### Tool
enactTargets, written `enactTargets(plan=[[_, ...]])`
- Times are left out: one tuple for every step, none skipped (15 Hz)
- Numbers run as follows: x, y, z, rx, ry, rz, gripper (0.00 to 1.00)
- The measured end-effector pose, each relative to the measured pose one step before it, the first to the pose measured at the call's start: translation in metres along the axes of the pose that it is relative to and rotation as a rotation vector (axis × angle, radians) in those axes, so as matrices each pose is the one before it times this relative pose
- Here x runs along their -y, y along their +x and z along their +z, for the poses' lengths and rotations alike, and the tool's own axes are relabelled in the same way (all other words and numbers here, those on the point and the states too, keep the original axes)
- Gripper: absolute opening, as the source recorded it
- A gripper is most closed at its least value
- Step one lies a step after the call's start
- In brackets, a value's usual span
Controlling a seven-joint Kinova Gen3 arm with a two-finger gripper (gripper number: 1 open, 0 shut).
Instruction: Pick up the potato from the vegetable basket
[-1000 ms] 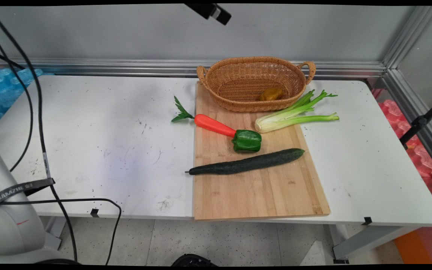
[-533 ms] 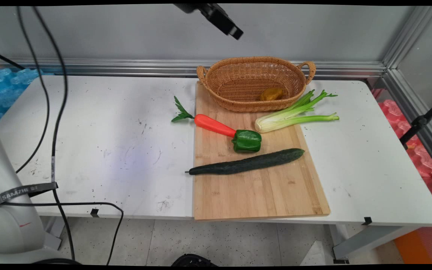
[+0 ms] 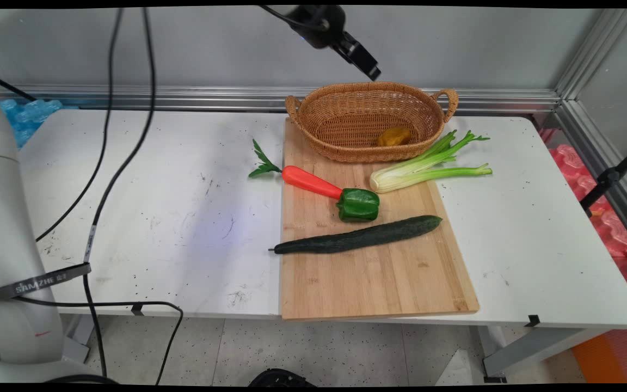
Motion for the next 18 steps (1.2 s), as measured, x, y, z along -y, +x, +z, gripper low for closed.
enactTargets(plan=[[0.00049, 0.00323, 0.01410, 0.01139, 0.00428, -0.01420, 1.00], [0.00018, 0.00267, 0.01171, 0.01014, 0.00365, -0.01272, 1.00], [0.00016, 0.00313, 0.01349, 0.01218, 0.00414, -0.01509, 1.00], [-0.00002, 0.00303, 0.01493, 0.01521, 0.00485, -0.01707, 1.00], [-0.00023, 0.00178, 0.00913, 0.01066, 0.00312, -0.00937, 1.00], [-0.00045, 0.00271, 0.01434, 0.01778, 0.00419, -0.01413, 1.00], [-0.00044, 0.00192, 0.01155, 0.01512, 0.00383, -0.01188, 1.00], [-0.00064, 0.00183, 0.00984, 0.01332, 0.00216, -0.00877, 1.00], [-0.00054, 0.00175, 0.00922, 0.01265, 0.00185, -0.00757, 1.00], [-0.00095, 0.00211, 0.01060, 0.01511, 0.00205, -0.00603, 1.00], [-0.00059, 0.00198, 0.01013, 0.01433, 0.00146, -0.00566, 1.00], [-0.00062, 0.00171, 0.00833, 0.01225, 0.00089, -0.00517, 1.00], [-0.00075, 0.00207, 0.00929, 0.01299, 0.00055, -0.00623, 1.00], [-0.00065, 0.00176, 0.00923, 0.01362, -0.00060, -0.00681, 1.00], [-0.00045, 0.00129, 0.00740, 0.01124, -0.00089, -0.00557, 1.00], [-0.00032, 0.00128, 0.00815, 0.01202, -0.00123, -0.00579, 1.00], [-0.00024, 0.00130, 0.00788, 0.01161, -0.00135, -0.00549, 1.00], [-0.00023, 0.00134, 0.00835, 0.01199, -0.00140, -0.00642, 1.00]])
